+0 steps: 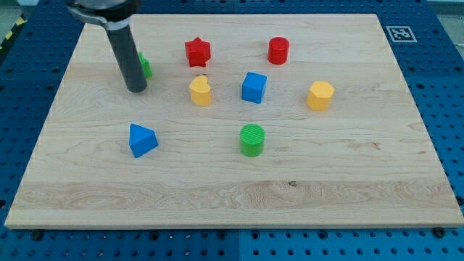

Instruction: Push the green star diagonally above the red star

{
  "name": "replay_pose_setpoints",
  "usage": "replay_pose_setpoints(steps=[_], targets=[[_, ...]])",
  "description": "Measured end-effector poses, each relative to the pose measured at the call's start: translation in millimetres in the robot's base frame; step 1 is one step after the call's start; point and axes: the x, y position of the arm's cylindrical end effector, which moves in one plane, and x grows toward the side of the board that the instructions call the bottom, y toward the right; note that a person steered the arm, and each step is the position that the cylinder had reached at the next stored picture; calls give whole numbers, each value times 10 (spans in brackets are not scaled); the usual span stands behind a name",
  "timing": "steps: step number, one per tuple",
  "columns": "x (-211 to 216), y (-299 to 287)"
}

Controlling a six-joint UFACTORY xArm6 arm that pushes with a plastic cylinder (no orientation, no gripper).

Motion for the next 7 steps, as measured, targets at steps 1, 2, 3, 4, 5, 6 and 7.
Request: replay_pose_setpoints(steps=[1,2,3,4,5,6,7], targets=[[-139,-74],[-264,-73],[-407,-28],[-635,-24],[-870,-23],[-1045,-23],[-1122,-23]])
